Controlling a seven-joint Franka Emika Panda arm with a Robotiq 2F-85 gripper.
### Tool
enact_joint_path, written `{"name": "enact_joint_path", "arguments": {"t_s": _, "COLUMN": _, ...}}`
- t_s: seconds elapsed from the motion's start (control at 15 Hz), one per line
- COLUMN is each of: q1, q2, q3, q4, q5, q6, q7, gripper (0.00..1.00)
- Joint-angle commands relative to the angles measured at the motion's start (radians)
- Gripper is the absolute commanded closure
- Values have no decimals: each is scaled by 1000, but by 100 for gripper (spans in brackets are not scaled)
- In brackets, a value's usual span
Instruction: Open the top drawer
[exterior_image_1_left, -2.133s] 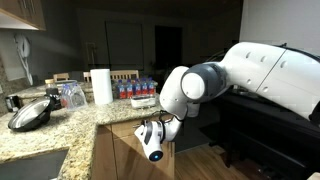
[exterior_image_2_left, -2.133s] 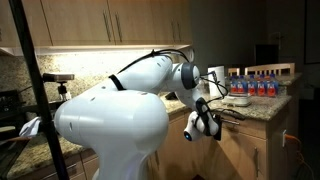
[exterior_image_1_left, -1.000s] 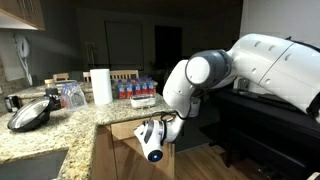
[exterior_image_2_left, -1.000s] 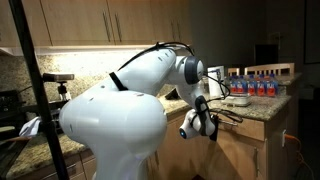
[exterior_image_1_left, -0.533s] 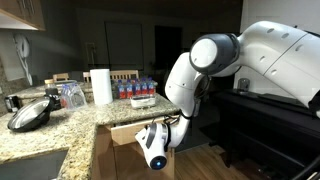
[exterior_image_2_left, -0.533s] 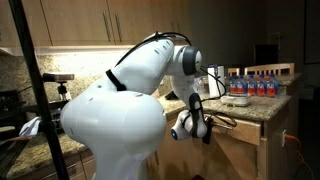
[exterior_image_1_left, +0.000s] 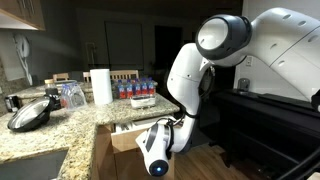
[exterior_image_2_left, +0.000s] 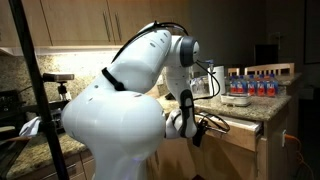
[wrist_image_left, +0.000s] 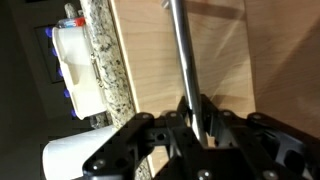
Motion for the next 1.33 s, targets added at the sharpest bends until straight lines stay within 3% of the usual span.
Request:
{"name": "enact_joint_path", "arguments": {"t_s": 0.0, "q1": -3, "q2": -108, "q3": 63, "q4": -98, "q5": 56, "q6": 9, "q7": 3, "gripper": 96}}
{"name": "enact_joint_path", "arguments": {"t_s": 1.27, "q1": -34, "q2": -321, "q3": 135, "q4": -333, "q5": 191, "q6": 169, "q7": 35, "gripper": 96}}
